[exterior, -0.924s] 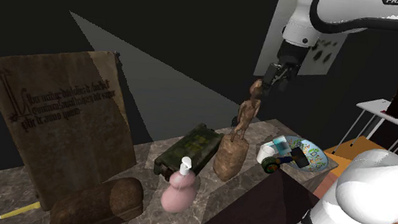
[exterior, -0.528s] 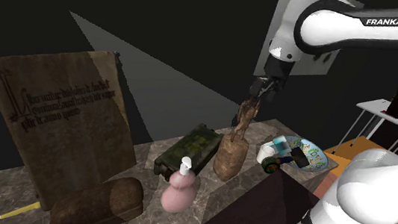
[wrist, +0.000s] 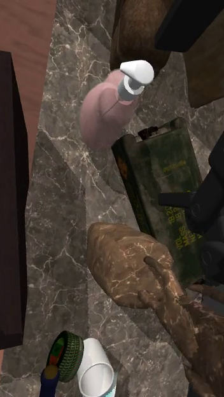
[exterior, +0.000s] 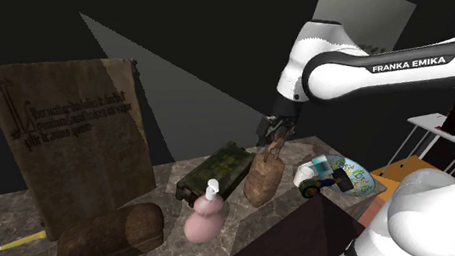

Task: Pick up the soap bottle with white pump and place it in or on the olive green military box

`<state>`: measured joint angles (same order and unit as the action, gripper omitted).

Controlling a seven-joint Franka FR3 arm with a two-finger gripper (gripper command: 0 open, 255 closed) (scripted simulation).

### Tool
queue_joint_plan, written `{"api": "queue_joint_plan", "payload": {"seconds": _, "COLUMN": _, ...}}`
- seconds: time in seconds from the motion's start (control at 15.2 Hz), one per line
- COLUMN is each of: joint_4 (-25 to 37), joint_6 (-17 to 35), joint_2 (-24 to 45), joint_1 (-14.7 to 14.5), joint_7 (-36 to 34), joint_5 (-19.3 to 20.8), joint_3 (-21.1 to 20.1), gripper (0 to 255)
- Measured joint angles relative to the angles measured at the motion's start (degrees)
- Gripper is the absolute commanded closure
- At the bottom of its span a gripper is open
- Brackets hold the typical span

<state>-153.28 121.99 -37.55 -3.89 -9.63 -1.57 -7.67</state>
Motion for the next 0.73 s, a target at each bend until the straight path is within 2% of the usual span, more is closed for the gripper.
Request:
{"api": "queue_joint_plan", "payload": {"seconds": 0.4, "joint_4": -1.93, "joint_6": 13.11, "joint_2": 9.96, "joint_1": -1.56, "joint_7": -5.05, "joint_5": -1.2, "joint_3": -4.94, "gripper": 0}}
{"api": "queue_joint_plan", "payload": {"seconds": 0.73, "joint_4": -1.59, "joint_6": 24.56, "joint_2": 20.9, "joint_1": -1.32, "joint_7": -10.9, "joint_5": 0.68, "joint_3": -9.78, "gripper": 0}}
